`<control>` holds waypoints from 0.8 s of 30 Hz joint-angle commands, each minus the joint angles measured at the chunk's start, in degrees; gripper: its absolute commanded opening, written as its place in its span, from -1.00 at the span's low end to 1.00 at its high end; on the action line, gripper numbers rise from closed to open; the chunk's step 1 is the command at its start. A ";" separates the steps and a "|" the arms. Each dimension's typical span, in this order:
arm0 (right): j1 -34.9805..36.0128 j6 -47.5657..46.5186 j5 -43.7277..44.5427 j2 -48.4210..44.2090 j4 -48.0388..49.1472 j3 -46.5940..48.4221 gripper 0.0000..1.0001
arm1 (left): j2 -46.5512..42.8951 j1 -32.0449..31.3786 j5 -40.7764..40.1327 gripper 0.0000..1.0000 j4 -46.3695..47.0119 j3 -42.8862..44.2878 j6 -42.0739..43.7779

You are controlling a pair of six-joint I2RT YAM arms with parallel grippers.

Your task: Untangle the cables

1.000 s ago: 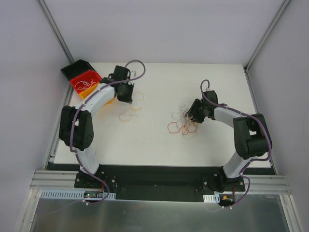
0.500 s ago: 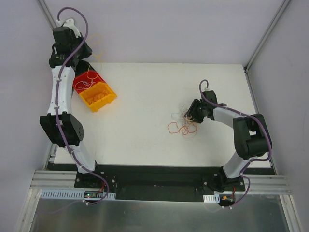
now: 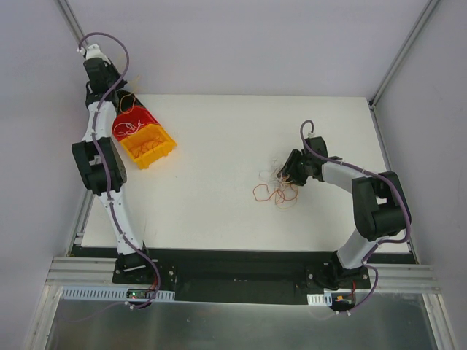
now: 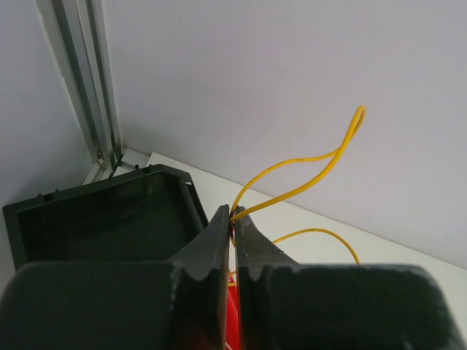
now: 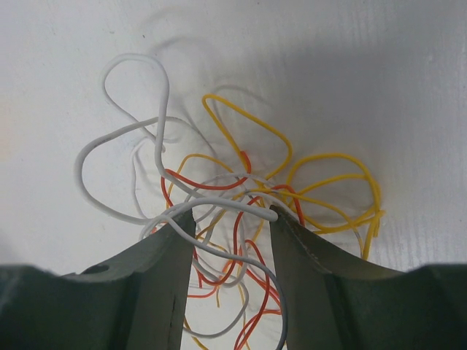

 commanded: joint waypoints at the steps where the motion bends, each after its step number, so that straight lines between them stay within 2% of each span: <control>1: 0.29 -0.78 -1.11 -0.88 1.37 1.10 -0.03 | 5.10 1.36 -0.60 -1.00 11.02 4.92 -0.55; 10: 0.29 -0.70 -1.90 -0.18 1.81 1.45 -0.03 | 11.52 4.79 0.72 -1.00 14.63 5.45 -2.05; 18: 0.29 -0.61 -1.99 0.08 1.72 1.63 -0.03 | 14.34 4.96 -3.41 -1.00 11.64 9.15 5.24; 24: 0.47 -0.52 -1.99 0.08 1.81 1.72 -0.03 | 14.25 5.32 -4.72 -1.00 9.36 6.78 3.85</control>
